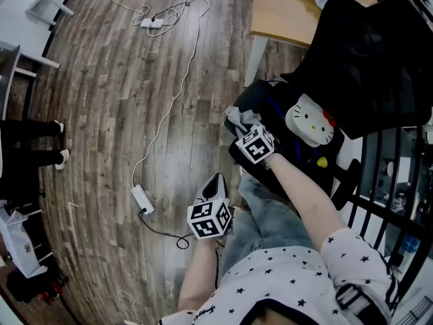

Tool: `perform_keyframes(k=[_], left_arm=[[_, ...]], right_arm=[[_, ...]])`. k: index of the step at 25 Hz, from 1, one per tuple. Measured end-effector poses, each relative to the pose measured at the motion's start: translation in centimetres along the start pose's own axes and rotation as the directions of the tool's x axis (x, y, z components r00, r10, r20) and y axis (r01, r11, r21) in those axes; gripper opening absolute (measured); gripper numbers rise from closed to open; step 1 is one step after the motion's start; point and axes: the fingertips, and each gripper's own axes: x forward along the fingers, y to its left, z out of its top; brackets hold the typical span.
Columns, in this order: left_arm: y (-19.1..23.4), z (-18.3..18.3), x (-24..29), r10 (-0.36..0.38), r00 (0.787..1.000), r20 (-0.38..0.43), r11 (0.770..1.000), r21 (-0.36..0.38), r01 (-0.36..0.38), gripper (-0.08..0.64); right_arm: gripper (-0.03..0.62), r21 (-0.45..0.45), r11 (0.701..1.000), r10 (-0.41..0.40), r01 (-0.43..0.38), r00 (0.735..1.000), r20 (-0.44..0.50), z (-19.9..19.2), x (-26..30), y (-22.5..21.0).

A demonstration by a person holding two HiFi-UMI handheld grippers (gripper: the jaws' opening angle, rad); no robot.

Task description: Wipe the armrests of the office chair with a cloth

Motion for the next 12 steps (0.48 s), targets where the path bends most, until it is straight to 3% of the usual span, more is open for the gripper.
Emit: perform_keyframes(k=[12], left_arm=[[0.6,-1.6,-1.9,0.007,1.000,0.007,1.000,-0.006,-0.007,0.003]], right_arm=[[0.026,-0.043,0.999,0.003,-0.003,1.000,0.001,-0.7,-0.4,2.3]])
